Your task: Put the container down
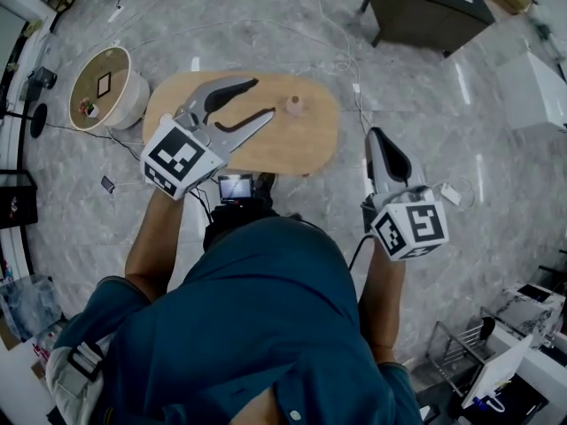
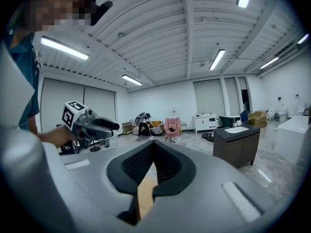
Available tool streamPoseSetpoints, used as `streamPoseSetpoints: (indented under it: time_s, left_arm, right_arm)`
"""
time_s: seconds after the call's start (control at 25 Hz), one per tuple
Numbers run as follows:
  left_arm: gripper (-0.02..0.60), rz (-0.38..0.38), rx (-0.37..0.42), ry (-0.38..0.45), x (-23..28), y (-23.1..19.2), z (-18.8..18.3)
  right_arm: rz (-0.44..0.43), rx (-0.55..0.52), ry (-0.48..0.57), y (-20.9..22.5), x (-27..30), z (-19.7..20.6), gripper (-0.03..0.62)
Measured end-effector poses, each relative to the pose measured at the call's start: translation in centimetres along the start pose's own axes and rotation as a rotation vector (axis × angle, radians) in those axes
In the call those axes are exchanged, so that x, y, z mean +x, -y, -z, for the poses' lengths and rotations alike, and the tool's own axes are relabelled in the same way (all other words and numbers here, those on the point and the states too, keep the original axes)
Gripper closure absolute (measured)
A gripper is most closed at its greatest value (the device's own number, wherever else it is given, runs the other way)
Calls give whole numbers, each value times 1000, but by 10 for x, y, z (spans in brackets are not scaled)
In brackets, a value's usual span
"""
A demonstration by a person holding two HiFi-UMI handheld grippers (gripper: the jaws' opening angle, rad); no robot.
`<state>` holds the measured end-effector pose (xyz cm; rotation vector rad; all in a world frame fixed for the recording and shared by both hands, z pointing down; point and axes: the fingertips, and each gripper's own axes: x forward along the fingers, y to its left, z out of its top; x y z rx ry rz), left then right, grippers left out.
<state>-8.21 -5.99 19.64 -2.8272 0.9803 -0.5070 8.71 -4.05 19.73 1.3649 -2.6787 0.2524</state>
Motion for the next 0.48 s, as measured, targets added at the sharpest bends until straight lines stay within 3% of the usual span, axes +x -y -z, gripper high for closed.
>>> streamPoseSetpoints:
  time_s: [0.48]
  left_arm:
    - [383,-15,-4,-15,-4,12,6]
  right_arm:
    - [-8,-6,-7,-2,-12,3,588]
